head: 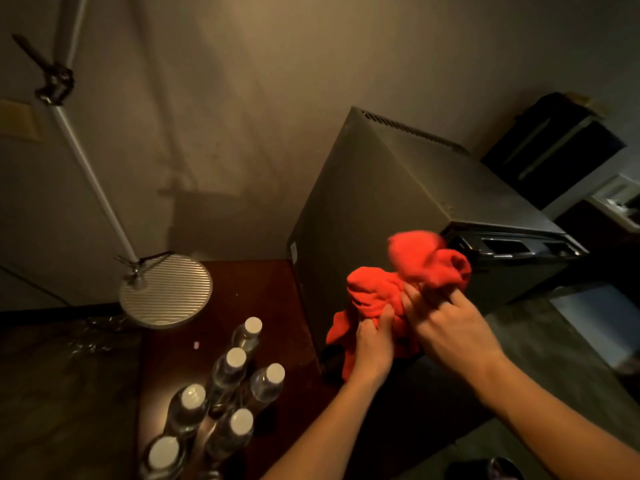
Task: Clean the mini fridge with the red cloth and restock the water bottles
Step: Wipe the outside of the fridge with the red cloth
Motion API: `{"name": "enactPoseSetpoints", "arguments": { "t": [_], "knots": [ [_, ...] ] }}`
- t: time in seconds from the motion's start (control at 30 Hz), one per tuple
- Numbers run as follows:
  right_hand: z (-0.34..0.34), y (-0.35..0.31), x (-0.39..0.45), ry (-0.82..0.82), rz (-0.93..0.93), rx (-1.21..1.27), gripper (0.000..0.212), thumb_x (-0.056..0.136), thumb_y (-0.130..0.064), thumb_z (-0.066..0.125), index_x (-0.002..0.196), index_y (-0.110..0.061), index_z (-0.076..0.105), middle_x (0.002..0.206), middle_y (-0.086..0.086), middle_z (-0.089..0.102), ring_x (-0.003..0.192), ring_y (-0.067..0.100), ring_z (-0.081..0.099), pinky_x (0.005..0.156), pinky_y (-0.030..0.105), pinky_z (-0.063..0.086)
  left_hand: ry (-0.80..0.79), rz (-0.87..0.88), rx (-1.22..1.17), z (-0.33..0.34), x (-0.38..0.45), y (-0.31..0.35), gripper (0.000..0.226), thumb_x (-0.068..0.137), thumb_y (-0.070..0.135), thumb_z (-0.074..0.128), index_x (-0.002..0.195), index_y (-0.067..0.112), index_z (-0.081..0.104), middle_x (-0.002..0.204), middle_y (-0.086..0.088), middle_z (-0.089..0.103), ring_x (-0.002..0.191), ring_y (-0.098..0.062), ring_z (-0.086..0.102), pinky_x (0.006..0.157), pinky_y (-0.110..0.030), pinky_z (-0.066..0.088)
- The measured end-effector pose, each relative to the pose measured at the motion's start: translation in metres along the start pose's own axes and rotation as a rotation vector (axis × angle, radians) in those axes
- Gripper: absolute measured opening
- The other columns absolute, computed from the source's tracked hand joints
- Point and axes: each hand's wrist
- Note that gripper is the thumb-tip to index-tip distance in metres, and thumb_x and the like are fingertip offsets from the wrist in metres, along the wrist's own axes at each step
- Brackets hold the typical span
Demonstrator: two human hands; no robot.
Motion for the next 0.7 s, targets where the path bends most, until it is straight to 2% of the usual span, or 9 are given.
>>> {"name": "enactPoseSetpoints", "arguments": {
  "t": [0.07, 0.17, 0.27, 0.33, 0.37, 0.47, 0.57, 0.63, 0.7],
  "knots": [
    [-0.012, 0.004, -0.002, 0.031, -0.059, 0.022, 0.029, 0.072, -0.018, 0.042, 0.068, -0.014, 0.07, 0.06, 0.005, 0.063, 0.059, 0.025, 0.061, 0.077, 0.038, 0.034, 0.003, -0.04, -0.017, -0.003, -0.002, -0.004, 0.028, 0.101, 0.023, 0.052, 0.098, 0.004, 0.072, 0.097, -0.006, 0.07, 0.086, -0.01, 0.061, 0.082, -0.028, 0.046],
    [-0.029, 0.021, 0.004, 0.17, -0.073, 0.088, 0.025, 0.072, -0.016, 0.043, 0.065, -0.016, 0.067, 0.051, 0.004, 0.055, 0.05, 0.024, 0.056, 0.071, 0.037, 0.032, 0.053, -0.044, -0.028, -0.01, 0.004, -0.007, 0.035, 0.088, 0.044, 0.062, 0.076, 0.012, 0.07, 0.078, -0.005, 0.071, 0.072, -0.008, 0.062, 0.075, -0.034, 0.05],
    [-0.029, 0.046, 0.013, 0.253, 0.025, 0.061, 0.036, 0.075, -0.024, 0.058, 0.1, -0.002, 0.07, 0.087, 0.022, 0.069, 0.083, 0.032, 0.068, 0.083, 0.04, 0.035, 0.174, -0.031, -0.105, -0.009, 0.012, -0.007, 0.025, 0.083, 0.034, 0.074, 0.09, 0.01, 0.071, 0.089, -0.007, 0.074, 0.08, -0.01, 0.066, 0.081, -0.037, 0.054],
    [-0.029, 0.054, 0.014, 0.177, 0.077, 0.029, 0.052, 0.079, -0.039, 0.061, 0.115, -0.003, 0.063, 0.135, 0.027, 0.052, 0.128, 0.035, 0.05, 0.104, 0.045, 0.031, 0.266, -0.012, -0.257, -0.006, 0.016, -0.003, 0.05, 0.069, 0.034, 0.082, 0.111, 0.013, 0.067, 0.111, -0.005, 0.072, 0.102, -0.013, 0.068, 0.095, -0.036, 0.052],
    [-0.03, 0.053, 0.015, 0.149, 0.087, 0.016, 0.054, 0.08, -0.042, 0.06, 0.118, -0.003, 0.061, 0.144, 0.026, 0.043, 0.137, 0.035, 0.039, 0.111, 0.048, 0.025, 0.287, 0.012, -0.291, -0.004, 0.018, -0.001, 0.069, 0.064, 0.035, 0.083, 0.125, 0.012, 0.06, 0.122, -0.004, 0.068, 0.113, -0.014, 0.064, 0.101, -0.033, 0.048],
    [-0.029, 0.035, 0.018, 0.073, 0.089, 0.008, 0.051, 0.085, -0.037, 0.055, 0.119, 0.001, 0.061, 0.141, 0.029, 0.044, 0.137, 0.04, 0.035, 0.118, 0.052, 0.016, 0.289, 0.092, -0.224, 0.0, 0.021, -0.005, 0.076, 0.073, 0.026, 0.076, 0.142, 0.01, 0.046, 0.136, -0.005, 0.059, 0.127, -0.015, 0.055, 0.111, -0.036, 0.04],
    [-0.011, 0.006, 0.019, 0.003, 0.048, -0.014, 0.051, 0.09, -0.033, 0.051, 0.126, 0.002, 0.057, 0.136, 0.033, 0.047, 0.133, 0.047, 0.038, 0.115, 0.055, 0.02, 0.193, 0.147, -0.094, -0.002, 0.021, -0.013, 0.06, 0.084, 0.004, 0.052, 0.143, 0.006, 0.046, 0.142, -0.01, 0.053, 0.134, -0.017, 0.047, 0.116, -0.039, 0.032],
    [0.008, -0.014, 0.016, -0.033, 0.023, 0.024, 0.057, 0.09, -0.038, 0.049, 0.13, 0.003, 0.054, 0.132, 0.034, 0.05, 0.128, 0.048, 0.043, 0.109, 0.056, 0.027, 0.141, 0.153, 0.022, -0.008, 0.02, -0.024, 0.064, 0.081, 0.006, 0.044, 0.145, 0.009, 0.043, 0.15, -0.006, 0.045, 0.142, -0.015, 0.037, 0.12, -0.038, 0.024],
    [0.029, -0.036, 0.007, -0.081, -0.026, 0.049, 0.052, 0.09, -0.037, 0.045, 0.119, 0.001, 0.064, 0.109, 0.03, 0.064, 0.103, 0.044, 0.059, 0.095, 0.052, 0.034, 0.114, 0.155, 0.063, -0.016, 0.016, -0.047, 0.059, 0.087, 0.006, 0.042, 0.146, 0.014, 0.043, 0.152, 0.0, 0.041, 0.143, -0.01, 0.032, 0.121, -0.033, 0.021]
  ]
}}
Point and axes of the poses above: each hand's wrist, its own x-axis towards the middle knuckle, its own z-axis out of the palm, y = z × x
